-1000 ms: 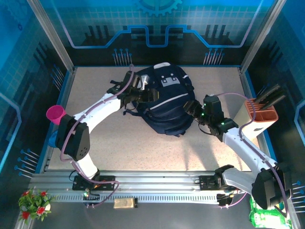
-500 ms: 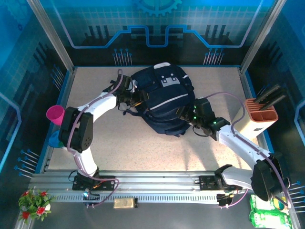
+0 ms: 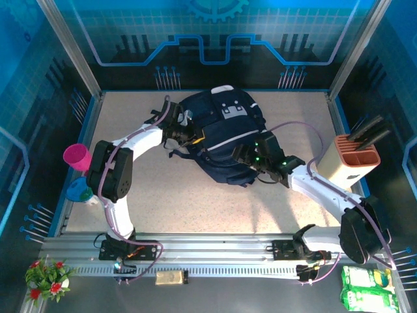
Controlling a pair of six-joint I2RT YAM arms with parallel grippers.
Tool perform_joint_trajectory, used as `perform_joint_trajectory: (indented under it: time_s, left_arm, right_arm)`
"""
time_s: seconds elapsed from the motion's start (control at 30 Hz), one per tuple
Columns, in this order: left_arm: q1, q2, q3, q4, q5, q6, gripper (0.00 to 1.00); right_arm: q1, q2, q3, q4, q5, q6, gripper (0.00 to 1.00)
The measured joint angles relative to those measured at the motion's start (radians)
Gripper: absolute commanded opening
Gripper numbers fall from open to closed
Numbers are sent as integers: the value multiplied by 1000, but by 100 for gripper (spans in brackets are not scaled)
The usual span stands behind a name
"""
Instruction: Pack books, pencil case, and school supplies into a backpack
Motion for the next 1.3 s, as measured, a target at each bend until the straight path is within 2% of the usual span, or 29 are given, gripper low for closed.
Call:
perform_joint_trajectory:
  time_s: [0.17,0.37,0.5,0.63,0.77,1.3]
  left_arm:
    - [-40,0,-13,48,5,-80,1]
    - [-143,0,-18,156,-10,-228,1]
    - [-186,1,-18,211,-24,-302,1]
    - [-195,9,-18,230,-24,-332,1]
    - [-195,12,-18,230,-24,-340,1]
    - [-195,13,-18,237,-24,-353,2]
  right_arm:
    - [62,23,45,-32,65,3,60]
    - [187,53,115,-73,191,53,52]
    - [249,106,161,-106,264,111,43]
    - [256,162,195,-150,314,145,35]
    - [256,193,215,-175,359,161,32]
    - [253,325,299,-193,413,173,31]
